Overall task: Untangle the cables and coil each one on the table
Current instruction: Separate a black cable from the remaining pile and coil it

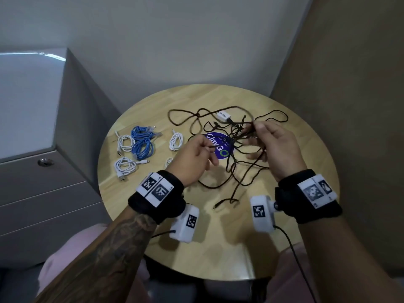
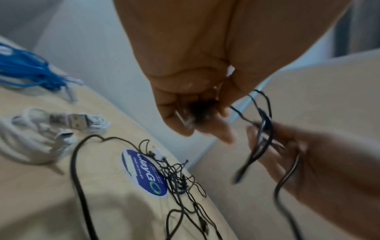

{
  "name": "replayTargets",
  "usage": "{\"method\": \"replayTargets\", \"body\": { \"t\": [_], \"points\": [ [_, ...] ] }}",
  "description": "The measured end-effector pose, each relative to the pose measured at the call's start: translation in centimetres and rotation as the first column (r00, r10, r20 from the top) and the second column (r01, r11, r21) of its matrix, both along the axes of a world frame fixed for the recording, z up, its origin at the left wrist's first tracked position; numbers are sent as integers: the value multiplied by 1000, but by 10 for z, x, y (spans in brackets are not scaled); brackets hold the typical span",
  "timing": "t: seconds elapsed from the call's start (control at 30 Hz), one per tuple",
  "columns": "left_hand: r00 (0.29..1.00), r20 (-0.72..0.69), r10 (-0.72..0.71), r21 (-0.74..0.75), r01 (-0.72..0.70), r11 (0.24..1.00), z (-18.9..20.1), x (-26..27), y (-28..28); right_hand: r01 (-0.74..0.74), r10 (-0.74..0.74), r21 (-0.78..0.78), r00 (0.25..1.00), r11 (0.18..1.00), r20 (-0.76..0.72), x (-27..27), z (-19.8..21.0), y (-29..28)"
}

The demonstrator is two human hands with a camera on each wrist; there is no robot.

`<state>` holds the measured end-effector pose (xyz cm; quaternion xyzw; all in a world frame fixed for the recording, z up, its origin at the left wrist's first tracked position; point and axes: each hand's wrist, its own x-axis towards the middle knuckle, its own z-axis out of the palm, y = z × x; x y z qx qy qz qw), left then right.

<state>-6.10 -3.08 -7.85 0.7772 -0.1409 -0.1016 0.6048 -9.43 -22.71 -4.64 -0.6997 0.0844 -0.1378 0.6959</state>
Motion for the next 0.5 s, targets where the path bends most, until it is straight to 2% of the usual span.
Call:
{"method": "replayTargets", "body": {
  "t": [0.07,0.13,0.23,0.33,0.4,0.5],
  "points": [
    [990,-41,136,-33,-137,990,1,7,8,114,-118,-198,993,974,-9,0,0,-9],
    [981,-33,193,-69,-195,978,7,12,18,176,-181,-248,984,953,5,1,2,-24],
    [984,73,163,-94,-156,983,15,14,34,202,-214,-327,977,923,-3,3,0,-46],
    [993,13,119,-240,-112,964,16,13,44,169,-240,-476,966,863,-92,6,-15,-60],
    [995,-66,72,-399,-93,912,17,13,45,152,-280,-561,948,814,-149,9,-24,-67],
    [984,-173,28,-603,-129,788,23,18,51,156,-408,-695,888,702,-212,12,-32,-81]
  ]
}}
